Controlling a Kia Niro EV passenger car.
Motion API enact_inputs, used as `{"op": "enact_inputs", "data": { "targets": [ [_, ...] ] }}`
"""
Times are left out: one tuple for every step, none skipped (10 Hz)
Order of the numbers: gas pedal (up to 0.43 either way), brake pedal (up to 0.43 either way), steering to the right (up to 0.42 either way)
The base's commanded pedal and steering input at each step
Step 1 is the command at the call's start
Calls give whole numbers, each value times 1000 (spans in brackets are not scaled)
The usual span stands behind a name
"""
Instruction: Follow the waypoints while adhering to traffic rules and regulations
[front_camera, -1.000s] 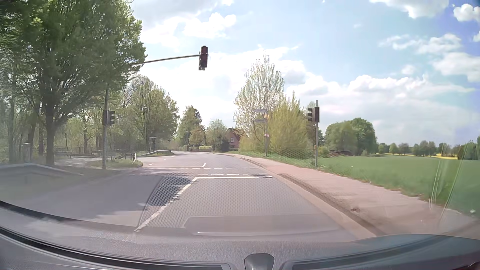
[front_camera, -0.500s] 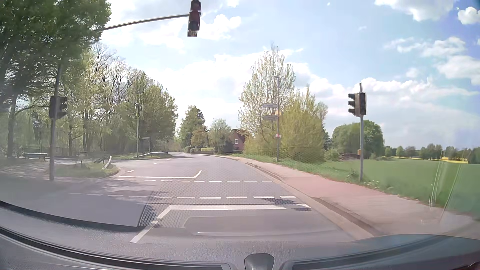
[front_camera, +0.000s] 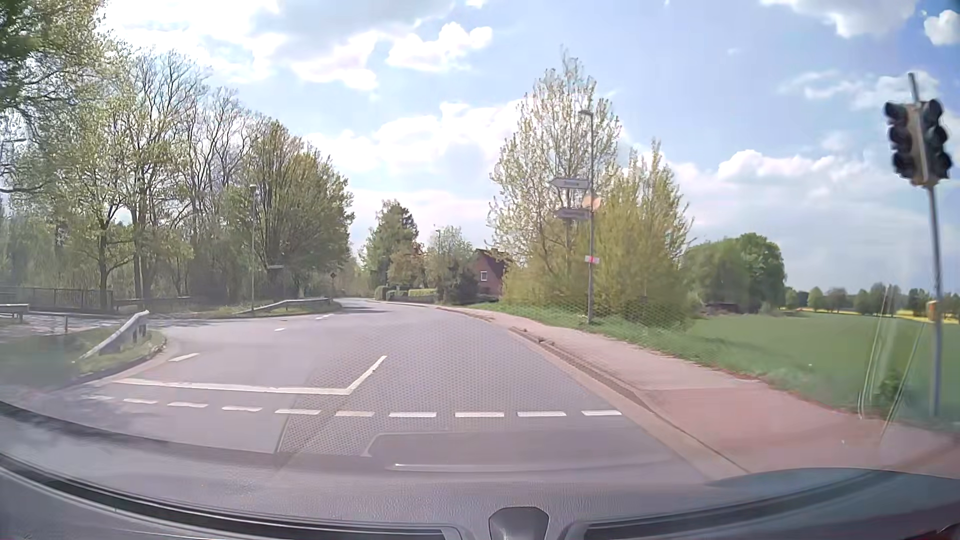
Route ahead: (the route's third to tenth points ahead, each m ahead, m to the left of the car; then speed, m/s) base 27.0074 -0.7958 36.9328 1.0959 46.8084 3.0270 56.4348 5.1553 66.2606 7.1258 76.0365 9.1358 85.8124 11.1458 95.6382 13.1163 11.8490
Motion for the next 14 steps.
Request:
{"op": "enact_inputs", "data": {
  "targets": [
    [130,0,-18],
    [130,0,-18],
    [130,0,-18],
    [130,0,-18],
    [130,0,-18],
    [130,0,-18],
    [130,0,-19],
    [130,0,-19],
    [130,0,-19],
    [130,0,-19],
    [130,0,-19],
    [130,0,-19],
    [130,0,-22],
    [130,0,-26]
  ]
}}
